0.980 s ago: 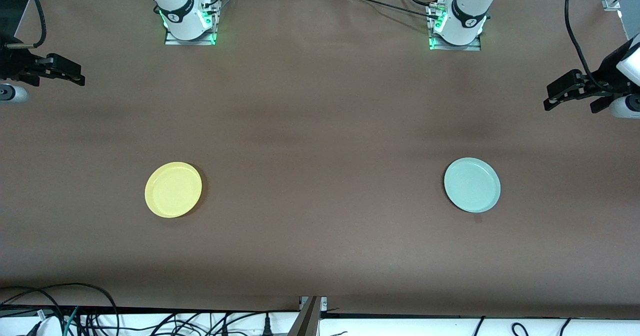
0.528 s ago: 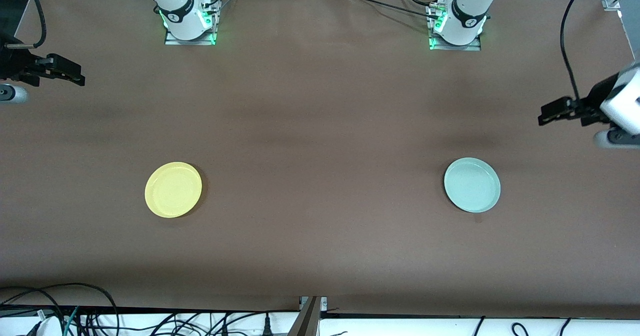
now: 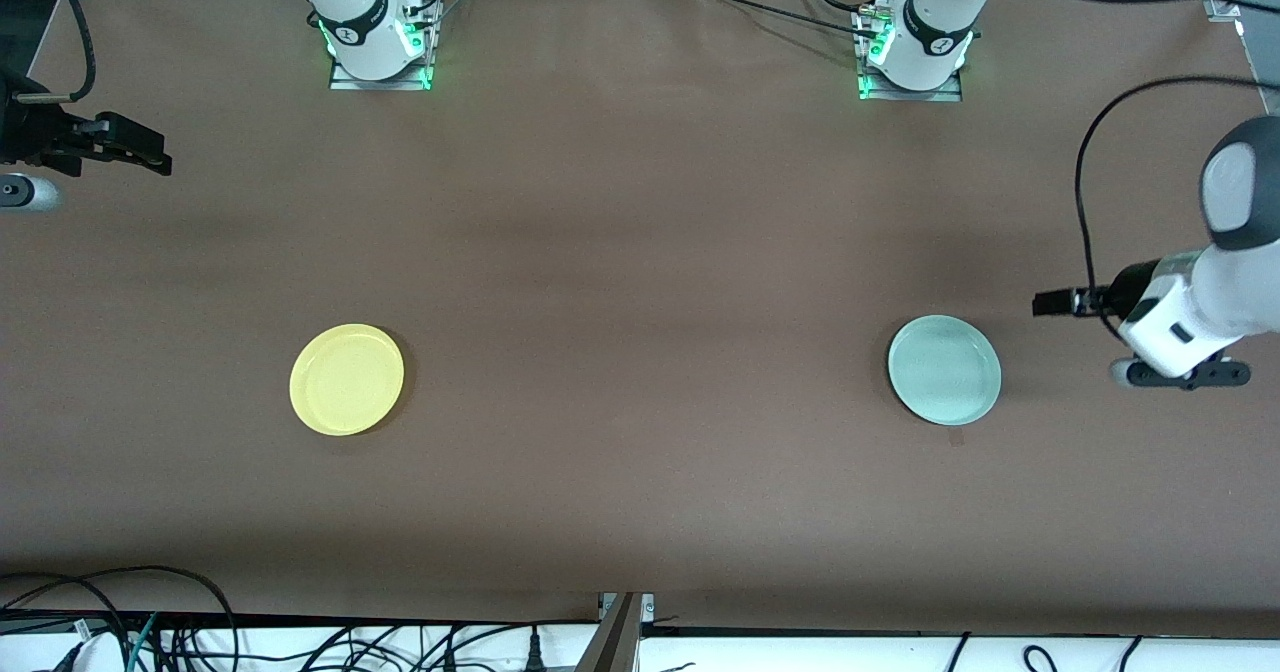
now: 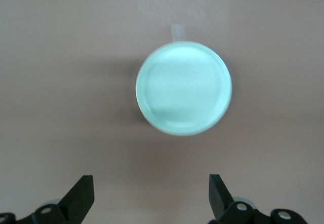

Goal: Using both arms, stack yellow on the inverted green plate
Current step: 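Lower the left gripper to the rim of the green plate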

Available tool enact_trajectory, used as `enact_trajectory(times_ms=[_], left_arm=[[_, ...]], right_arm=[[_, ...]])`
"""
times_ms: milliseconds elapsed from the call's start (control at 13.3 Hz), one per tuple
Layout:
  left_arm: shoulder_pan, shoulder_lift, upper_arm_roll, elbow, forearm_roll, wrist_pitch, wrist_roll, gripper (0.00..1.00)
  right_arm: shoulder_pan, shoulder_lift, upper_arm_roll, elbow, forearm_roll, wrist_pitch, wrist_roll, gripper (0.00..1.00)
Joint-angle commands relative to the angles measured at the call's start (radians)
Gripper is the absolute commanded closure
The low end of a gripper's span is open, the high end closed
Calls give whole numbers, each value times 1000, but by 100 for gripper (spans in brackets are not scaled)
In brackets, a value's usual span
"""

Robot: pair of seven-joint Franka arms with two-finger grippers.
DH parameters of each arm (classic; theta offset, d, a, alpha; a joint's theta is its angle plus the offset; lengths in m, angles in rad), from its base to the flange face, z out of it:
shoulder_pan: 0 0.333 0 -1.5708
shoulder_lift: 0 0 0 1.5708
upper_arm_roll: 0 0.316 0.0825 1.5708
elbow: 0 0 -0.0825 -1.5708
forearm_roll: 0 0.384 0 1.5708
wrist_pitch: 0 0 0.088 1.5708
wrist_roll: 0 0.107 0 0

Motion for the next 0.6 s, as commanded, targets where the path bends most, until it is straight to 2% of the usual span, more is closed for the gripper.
enact_trajectory(times_ms=[0,226,528], left_arm=[[15,23,-7,-124,25,172,12,0],[38,72,-7,-187,61,305,12,0],[55,66,-7,-409,62,567,11,0]], right_arm=[[-12,7,8,24,2,-6,-9,0],[-7,7,9,24,2,-6,-8,0],[-9,7,9,24,2,2,-8,0]])
